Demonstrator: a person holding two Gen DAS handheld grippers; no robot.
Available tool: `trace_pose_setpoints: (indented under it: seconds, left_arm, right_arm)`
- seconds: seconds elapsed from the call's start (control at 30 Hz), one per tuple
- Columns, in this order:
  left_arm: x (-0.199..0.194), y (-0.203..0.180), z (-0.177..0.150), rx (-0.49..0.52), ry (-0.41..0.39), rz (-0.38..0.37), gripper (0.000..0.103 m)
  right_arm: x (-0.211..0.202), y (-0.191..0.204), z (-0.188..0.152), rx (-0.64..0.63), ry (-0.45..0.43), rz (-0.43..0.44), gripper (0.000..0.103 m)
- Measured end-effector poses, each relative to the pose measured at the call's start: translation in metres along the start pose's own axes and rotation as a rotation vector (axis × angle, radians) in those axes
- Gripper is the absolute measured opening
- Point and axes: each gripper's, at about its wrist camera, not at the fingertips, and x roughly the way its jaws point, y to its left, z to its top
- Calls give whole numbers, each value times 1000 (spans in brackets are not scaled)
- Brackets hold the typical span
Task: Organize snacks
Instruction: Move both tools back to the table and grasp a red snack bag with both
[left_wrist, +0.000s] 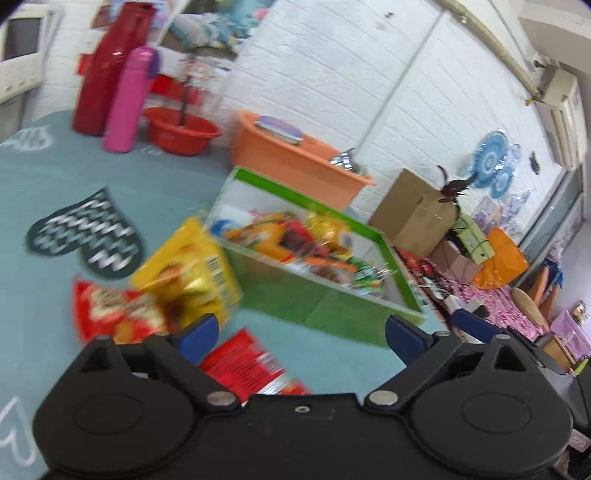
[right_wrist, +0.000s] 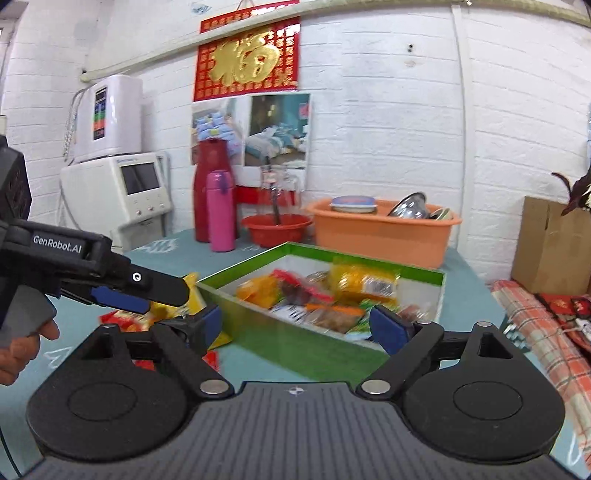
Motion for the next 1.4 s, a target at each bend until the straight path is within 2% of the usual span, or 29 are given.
trace_pose_setpoints:
  seconds: [0.13, 0.27, 0.37, 0.53, 0.63, 0.73, 0.77, 0.83, 0.87, 0.97, 1.0, 1.03, 1.07, 1.13, 1.23, 1.27, 1.3, 1.33, 1.37, 1.4]
  left_arm:
    - [-14, 32, -17, -55, 14, 67, 103]
    - [-17, 48, -30, -81, 34, 71, 103]
    - [-16, 54, -35, -110, 51, 37, 103]
    - [-17, 66, -48, -264, 41, -96, 103]
    - [-12, 69, -49, -288, 37, -66, 103]
    - [-6, 67, -49, -274, 46, -82, 103]
    - [-4, 65, -49, -263, 59, -90, 103]
    - [-5, 61, -51, -220, 50, -70, 103]
    - [-5, 60, -51, -209, 50, -64, 103]
    - [-9, 61, -53, -219, 56, -59, 103]
    - [-10, 62, -53, -220, 52, -51, 103]
    - [-10, 62, -53, -217, 50, -45, 103]
    - [-10, 63, -52, -213, 49, -44, 103]
    - [-10, 62, -52, -203, 52, -35, 103]
    - [-6, 53, -53, -130, 54, -16, 87]
    - [-4, 49, -55, -100, 55, 2, 61]
    - [-1, 43, -56, -73, 61, 21, 51]
    - [1, 39, -56, -69, 72, 26, 53]
    - [1, 34, -56, -77, 78, 40, 55]
    - [0, 30, -55, -67, 70, 38, 55]
  right_arm:
    - [1, 20, -17, 32, 50, 57, 103]
    - [13, 35, -31, 61, 121, 100, 103]
    - [24, 43, -37, 54, 159, 133, 103]
    - [53, 41, -42, 76, 218, 222, 103]
    - [70, 42, -41, 55, 262, 259, 103]
    - [77, 47, -42, 41, 298, 307, 103]
    - [75, 48, -43, 56, 310, 323, 100]
    - [65, 51, -44, 66, 329, 350, 77]
    - [58, 54, -46, 56, 331, 353, 76]
    - [40, 58, -51, 34, 318, 361, 79]
    - [37, 56, -52, 40, 314, 358, 83]
    - [36, 55, -52, 48, 311, 356, 91]
    - [37, 53, -52, 57, 308, 352, 96]
    - [43, 51, -50, 65, 310, 335, 98]
    - [52, 51, -51, 80, 326, 332, 98]
    - [53, 52, -53, 83, 329, 346, 97]
    - [52, 55, -54, 73, 321, 349, 88]
    - [50, 58, -54, 53, 318, 339, 75]
    - [48, 61, -54, 38, 320, 337, 67]
    - [46, 63, -53, 32, 320, 325, 66]
